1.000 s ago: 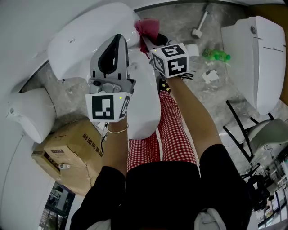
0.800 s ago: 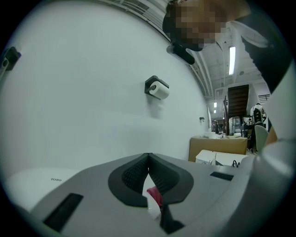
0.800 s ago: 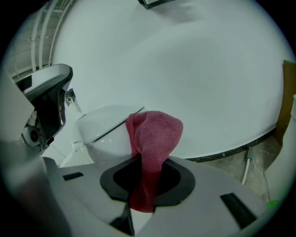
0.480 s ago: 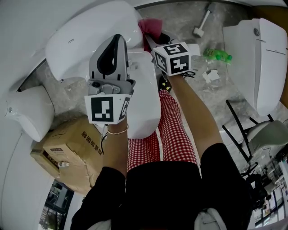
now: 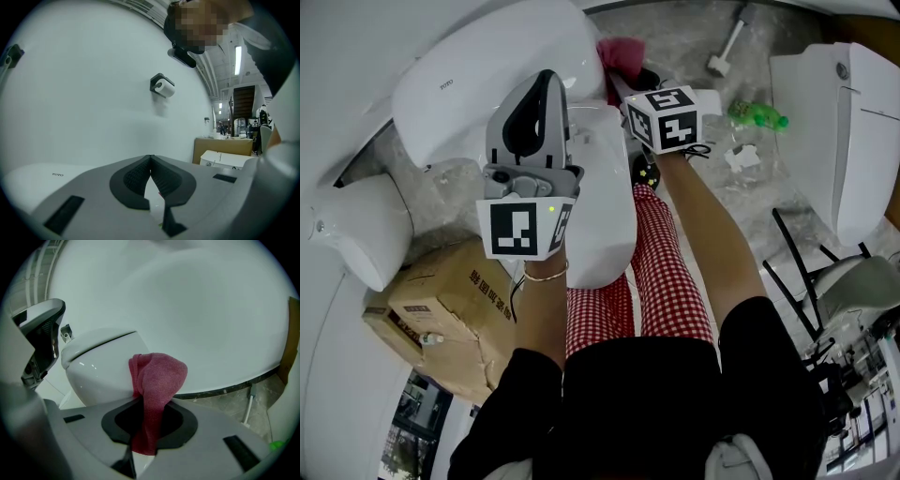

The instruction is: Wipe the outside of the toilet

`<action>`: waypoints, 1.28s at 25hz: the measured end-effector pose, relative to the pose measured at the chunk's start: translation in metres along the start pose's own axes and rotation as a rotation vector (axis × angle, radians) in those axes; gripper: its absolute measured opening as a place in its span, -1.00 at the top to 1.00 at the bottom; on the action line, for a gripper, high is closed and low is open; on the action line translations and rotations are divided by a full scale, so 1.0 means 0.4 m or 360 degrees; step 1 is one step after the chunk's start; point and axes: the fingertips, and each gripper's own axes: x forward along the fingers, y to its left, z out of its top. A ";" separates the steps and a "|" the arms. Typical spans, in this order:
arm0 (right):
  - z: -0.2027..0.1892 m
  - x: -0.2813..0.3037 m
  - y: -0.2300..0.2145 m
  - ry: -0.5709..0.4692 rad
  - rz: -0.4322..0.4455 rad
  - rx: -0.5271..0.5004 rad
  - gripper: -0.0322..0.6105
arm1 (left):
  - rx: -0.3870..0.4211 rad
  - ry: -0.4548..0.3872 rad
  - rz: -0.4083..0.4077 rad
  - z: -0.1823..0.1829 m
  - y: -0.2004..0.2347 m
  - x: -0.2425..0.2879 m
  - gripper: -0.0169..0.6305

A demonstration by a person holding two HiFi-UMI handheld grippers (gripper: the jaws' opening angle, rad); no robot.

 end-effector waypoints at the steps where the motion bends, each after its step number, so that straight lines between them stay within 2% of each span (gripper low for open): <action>1: -0.004 0.003 -0.003 0.0007 -0.0003 -0.0002 0.63 | -0.0002 0.0000 0.0001 -0.001 0.001 0.002 0.94; 32: -0.131 0.109 -0.086 0.0160 -0.0093 -0.0032 0.63 | 0.0002 -0.0042 -0.0010 0.015 0.016 0.013 0.94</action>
